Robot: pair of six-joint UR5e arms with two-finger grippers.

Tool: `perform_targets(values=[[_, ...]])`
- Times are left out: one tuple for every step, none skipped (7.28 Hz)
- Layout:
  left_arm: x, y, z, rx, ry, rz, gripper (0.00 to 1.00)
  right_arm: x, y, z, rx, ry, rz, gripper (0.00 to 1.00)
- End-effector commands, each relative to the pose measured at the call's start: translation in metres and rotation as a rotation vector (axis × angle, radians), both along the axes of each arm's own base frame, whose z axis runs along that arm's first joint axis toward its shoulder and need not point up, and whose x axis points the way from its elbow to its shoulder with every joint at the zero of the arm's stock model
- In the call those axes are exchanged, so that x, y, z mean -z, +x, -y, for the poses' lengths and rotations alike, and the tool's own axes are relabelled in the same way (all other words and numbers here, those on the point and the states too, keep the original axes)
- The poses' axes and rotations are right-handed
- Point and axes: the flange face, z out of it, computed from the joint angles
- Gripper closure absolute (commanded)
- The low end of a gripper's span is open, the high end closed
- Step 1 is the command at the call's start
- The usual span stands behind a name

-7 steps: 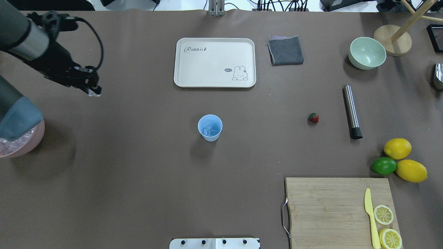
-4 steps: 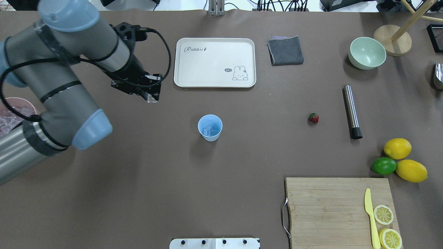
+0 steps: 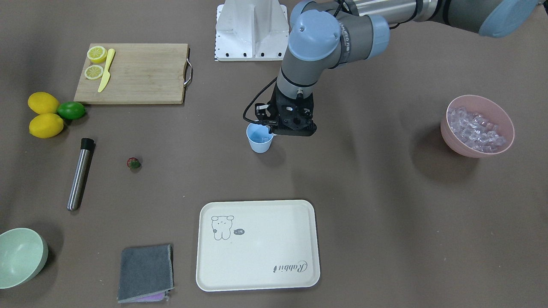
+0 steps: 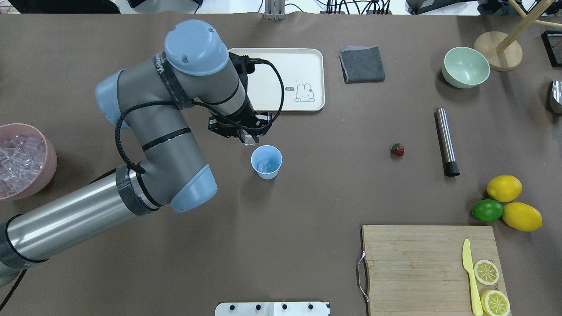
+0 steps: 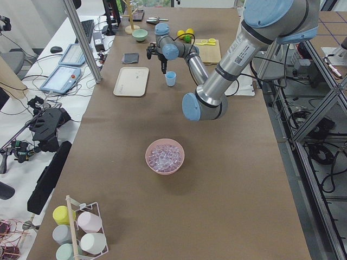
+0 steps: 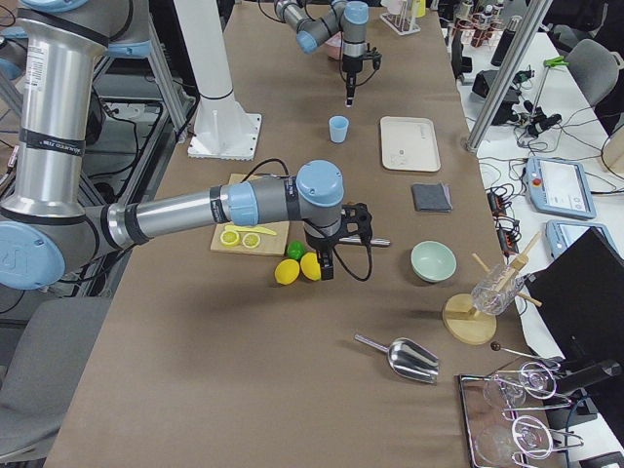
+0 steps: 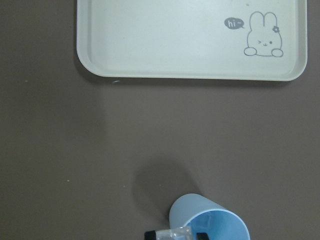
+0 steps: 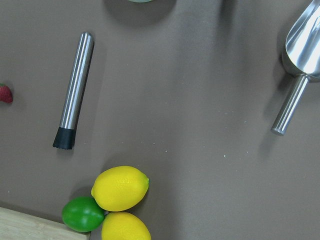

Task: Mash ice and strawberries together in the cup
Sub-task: 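Lower the cube over the blue cup and open the left gripper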

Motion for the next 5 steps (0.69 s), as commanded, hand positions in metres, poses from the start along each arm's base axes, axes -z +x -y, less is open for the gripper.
perform_targets(values=[[0.004,0.019,-0.017,-0.004,0.010,0.007,1.00,-0.001,0.000,0.000,-0.001,-0.001,0.000,0.00],[0.008,0.024,-0.017,-0.008,0.009,0.006,0.85,-0.001,0.000,0.000,0.000,-0.003,0.000,0.00],[0.014,0.035,-0.022,-0.007,-0.006,0.006,0.59,-0.003,0.000,0.000,0.000,-0.006,0.000,0.00],[0.019,0.040,-0.024,0.018,0.001,0.012,0.19,-0.004,0.000,0.003,0.000,-0.008,0.001,0.00],[0.020,0.040,-0.024,0.020,0.007,0.011,0.04,-0.004,-0.002,0.005,0.001,-0.008,-0.002,0.00]])
